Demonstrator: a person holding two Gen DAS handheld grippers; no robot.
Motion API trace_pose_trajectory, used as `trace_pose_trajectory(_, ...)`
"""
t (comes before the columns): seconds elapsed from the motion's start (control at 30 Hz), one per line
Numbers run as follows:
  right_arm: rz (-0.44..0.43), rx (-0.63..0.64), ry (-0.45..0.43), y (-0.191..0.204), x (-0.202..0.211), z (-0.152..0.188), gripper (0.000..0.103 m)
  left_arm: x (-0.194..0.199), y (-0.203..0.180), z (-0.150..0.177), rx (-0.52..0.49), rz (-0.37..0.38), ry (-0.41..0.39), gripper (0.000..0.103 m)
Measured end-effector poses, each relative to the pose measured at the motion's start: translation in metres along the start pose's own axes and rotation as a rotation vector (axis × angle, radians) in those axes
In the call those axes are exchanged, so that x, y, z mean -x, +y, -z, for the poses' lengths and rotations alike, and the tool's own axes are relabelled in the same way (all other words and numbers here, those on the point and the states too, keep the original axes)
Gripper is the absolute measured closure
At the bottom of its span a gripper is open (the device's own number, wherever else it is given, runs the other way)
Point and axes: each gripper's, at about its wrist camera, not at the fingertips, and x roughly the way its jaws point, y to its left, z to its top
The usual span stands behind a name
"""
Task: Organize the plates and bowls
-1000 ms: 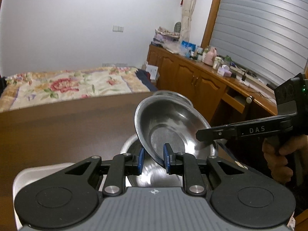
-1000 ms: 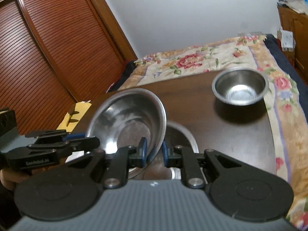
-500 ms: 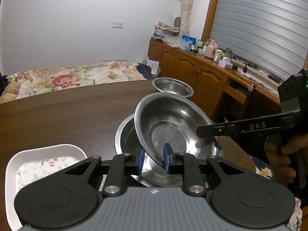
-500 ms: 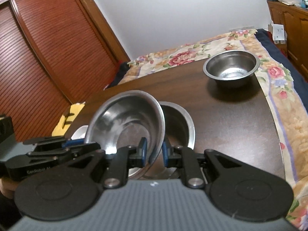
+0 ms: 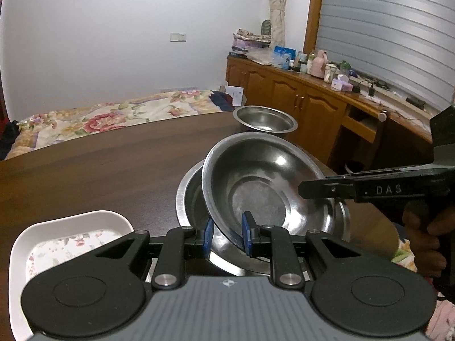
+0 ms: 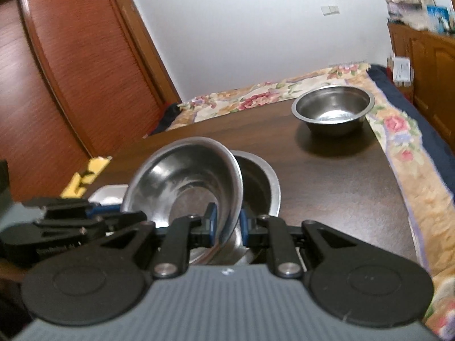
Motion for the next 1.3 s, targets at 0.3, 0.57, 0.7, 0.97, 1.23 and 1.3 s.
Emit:
trace_pose_trajectory(0.3,0.090,0.109,-0.031,0.011,-0.004,0.001,0.084,-0.007,-0.004,-0.001,-0.039,-0.046,0.009,0.081)
trace_pose_trajectory(0.57,0.123,0.158,-0.038,0.012,-0.005,-0.001,0.084,-0.010,-0.004,0.001,-0.035,-0.055,0.005,0.081)
trace_pose_trajectory(0.7,0.123,0.167,-0.040,0.015,-0.005,-0.001,0.084,-0.010,-0.003,0.001,-0.031,-0.060,0.000,0.081)
trace_pose_trajectory(0.97,0.132,0.175,-0.056,0.019,-0.005,-0.002,0.084,-0.009,-0.001,0.002,-0.026,-0.075,-0.009,0.081)
trace_pose_trajectory(1.23,0.117,0.161,-0.070,0.017,-0.005,-0.003,0.084,-0.012,0.000,0.001,-0.015,-0.072,-0.007,0.081)
trace_pose_trajectory(1.3,0.110,0.154,-0.077,0.017,-0.003,-0.003,0.084,-0.010,0.000,0.000,-0.015,-0.074,-0.012,0.081)
